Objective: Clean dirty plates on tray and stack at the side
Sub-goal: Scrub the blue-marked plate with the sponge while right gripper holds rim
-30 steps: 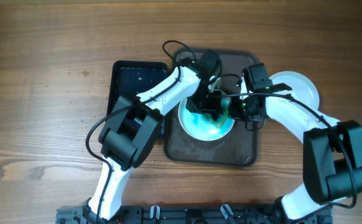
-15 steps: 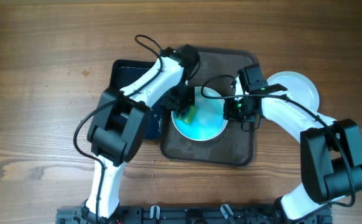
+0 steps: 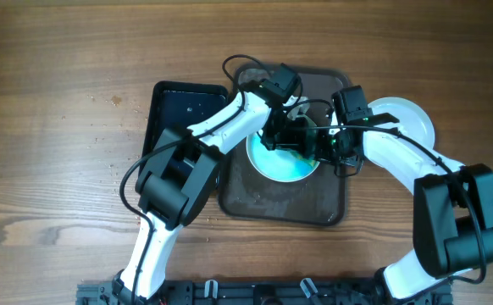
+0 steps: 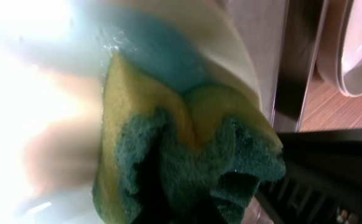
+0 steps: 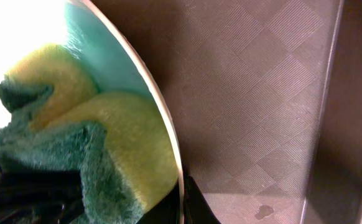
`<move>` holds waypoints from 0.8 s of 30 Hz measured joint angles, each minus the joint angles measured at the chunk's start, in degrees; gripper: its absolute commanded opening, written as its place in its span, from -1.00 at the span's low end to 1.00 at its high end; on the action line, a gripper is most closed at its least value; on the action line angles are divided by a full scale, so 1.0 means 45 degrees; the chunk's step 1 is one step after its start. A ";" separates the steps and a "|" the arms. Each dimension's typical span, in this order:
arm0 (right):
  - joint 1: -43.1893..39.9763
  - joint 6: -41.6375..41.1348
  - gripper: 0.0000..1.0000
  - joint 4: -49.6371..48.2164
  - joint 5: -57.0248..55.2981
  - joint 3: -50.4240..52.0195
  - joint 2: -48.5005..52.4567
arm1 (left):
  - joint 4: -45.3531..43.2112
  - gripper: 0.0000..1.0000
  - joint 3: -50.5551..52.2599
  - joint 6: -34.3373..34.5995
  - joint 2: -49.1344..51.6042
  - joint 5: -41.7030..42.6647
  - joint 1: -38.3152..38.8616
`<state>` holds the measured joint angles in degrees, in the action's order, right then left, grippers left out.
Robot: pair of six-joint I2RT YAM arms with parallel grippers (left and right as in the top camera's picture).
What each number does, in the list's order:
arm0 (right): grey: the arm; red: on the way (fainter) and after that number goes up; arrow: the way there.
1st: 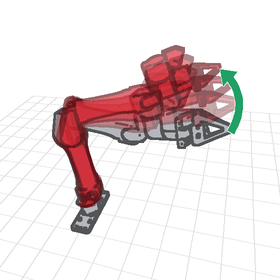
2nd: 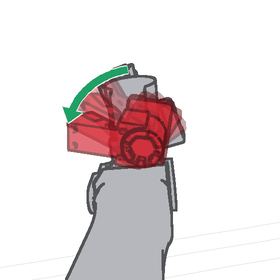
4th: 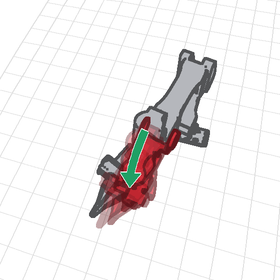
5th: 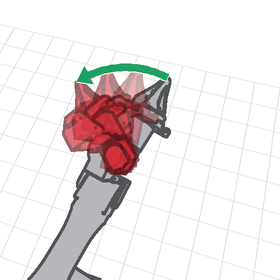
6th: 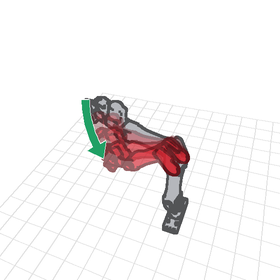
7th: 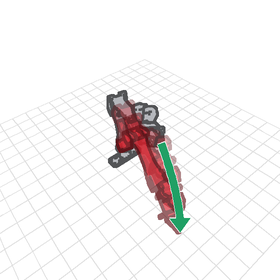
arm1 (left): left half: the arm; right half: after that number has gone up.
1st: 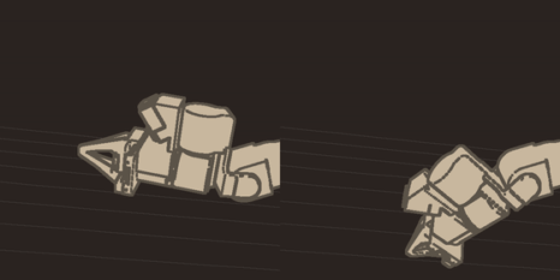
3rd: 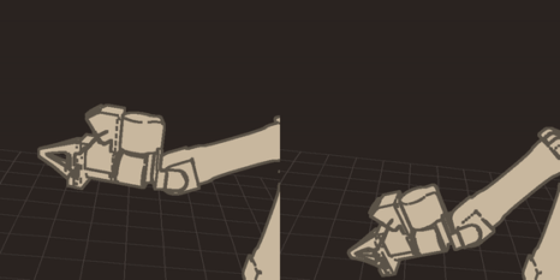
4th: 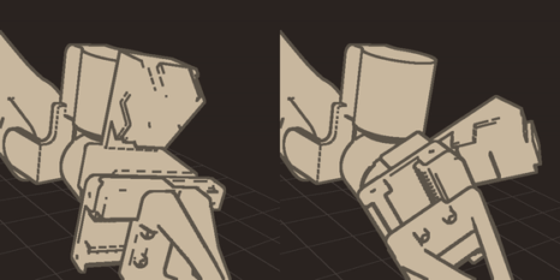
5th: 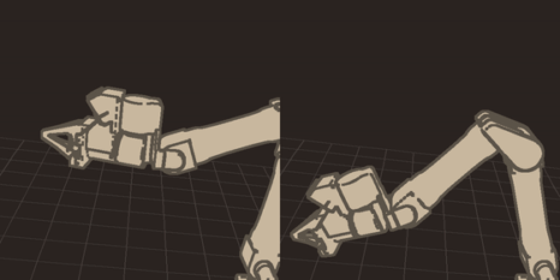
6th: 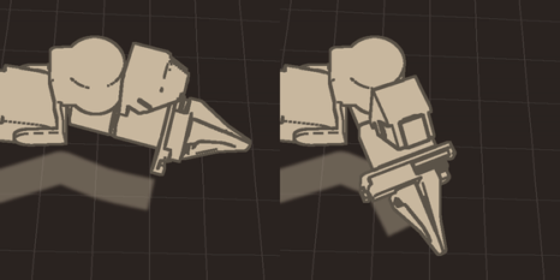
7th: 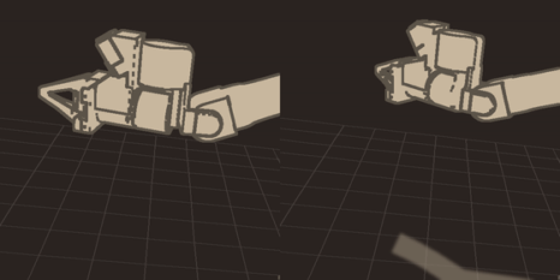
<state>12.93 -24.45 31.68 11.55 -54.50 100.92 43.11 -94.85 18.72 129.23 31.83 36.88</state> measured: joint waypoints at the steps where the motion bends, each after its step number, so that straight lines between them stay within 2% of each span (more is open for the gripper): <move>1: 0.0000 0.0000 -0.91 0.0000 0.0000 0.0000 0.0000 | 0.0238 -0.92 -0.0024 0.0000 0.0000 0.0039 -0.0019; 6: 0.0160 0.0049 -0.91 -0.0005 0.0112 0.0000 0.0000 | 0.2759 -0.92 -0.0204 -0.0015 0.0000 -0.0340 -0.0087; 11: 0.0296 0.0053 -0.92 -0.0029 0.0481 0.0005 0.0029 | 0.4877 -0.92 -0.0393 -0.0029 -0.0087 -0.2195 -0.0330; 18: 0.0393 0.0049 -0.91 -0.0092 0.0729 0.0005 0.0053 | 0.6052 -0.92 -0.0413 0.0865 -0.0262 -0.4716 -0.0986; 24: 0.0432 0.0049 -0.91 -0.0194 0.0928 0.0005 0.0102 | 0.6125 -0.92 -0.0413 0.1938 -0.0330 -0.5552 -0.1127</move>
<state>14.87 -24.23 30.81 15.73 -54.48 101.38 70.67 -96.71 27.44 127.74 6.85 31.81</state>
